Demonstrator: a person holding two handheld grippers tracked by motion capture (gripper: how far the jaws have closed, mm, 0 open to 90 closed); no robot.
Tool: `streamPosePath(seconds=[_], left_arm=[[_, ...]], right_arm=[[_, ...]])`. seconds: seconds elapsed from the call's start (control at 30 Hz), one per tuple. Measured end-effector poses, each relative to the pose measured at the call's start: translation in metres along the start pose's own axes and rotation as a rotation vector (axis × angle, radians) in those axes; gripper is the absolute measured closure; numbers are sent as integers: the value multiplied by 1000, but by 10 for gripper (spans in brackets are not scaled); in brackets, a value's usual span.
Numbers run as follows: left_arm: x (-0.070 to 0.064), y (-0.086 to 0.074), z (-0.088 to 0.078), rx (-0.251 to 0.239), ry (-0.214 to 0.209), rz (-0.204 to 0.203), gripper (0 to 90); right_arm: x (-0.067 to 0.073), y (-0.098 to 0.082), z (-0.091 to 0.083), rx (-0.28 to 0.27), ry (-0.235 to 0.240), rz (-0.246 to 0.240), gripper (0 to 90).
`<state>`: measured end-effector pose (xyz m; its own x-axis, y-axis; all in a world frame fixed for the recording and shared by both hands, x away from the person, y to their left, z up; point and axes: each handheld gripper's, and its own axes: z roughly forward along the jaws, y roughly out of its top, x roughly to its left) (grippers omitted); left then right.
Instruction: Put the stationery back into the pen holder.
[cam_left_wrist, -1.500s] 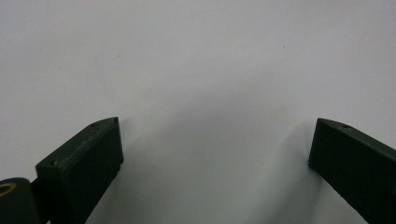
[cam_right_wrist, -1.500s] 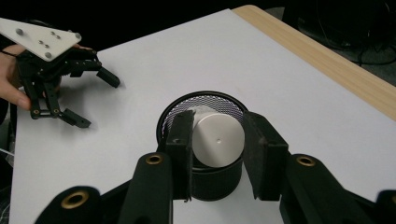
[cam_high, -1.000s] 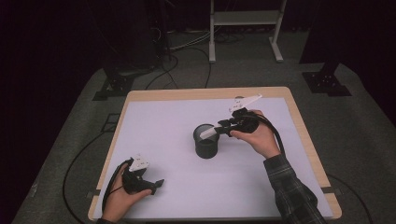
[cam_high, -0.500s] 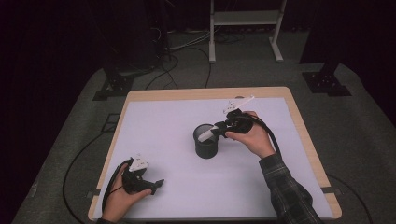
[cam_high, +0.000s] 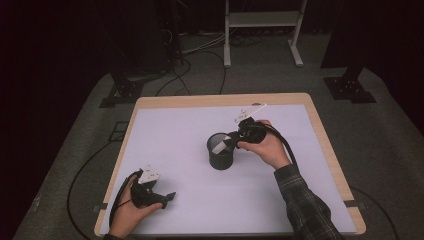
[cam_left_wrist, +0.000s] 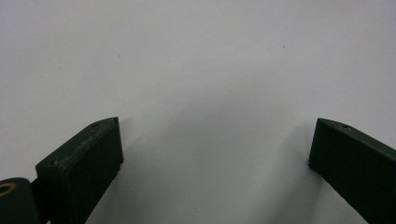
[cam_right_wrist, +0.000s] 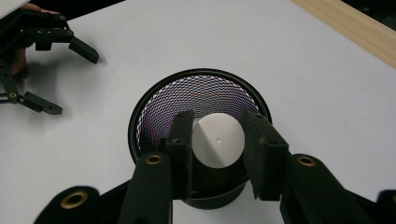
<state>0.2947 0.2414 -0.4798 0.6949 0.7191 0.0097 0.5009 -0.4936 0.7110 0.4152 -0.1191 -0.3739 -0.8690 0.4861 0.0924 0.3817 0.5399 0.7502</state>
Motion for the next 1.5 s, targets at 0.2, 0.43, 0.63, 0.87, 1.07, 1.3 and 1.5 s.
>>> streamPosePath(seconds=[0.2,0.43,0.63,0.87,1.07,1.3,1.5], left_arm=[[0,0,0,0,0,0,18],[0,0,0,0,0,0,18],[0,0,0,0,0,1,18],[0,0,0,0,0,2,18],[0,0,0,0,0,1,18],[0,0,0,0,0,1,18],[0,0,0,0,0,1,18]], right_arm=[[1,1,5,9,0,-3,642],[2,2,12,25,2,-3,641],[2,3,16,32,4,-2,641],[3,2,19,35,7,-4,640],[3,2,22,34,13,-11,638],[4,3,20,26,18,-15,629],[4,4,15,8,18,-15,625]])
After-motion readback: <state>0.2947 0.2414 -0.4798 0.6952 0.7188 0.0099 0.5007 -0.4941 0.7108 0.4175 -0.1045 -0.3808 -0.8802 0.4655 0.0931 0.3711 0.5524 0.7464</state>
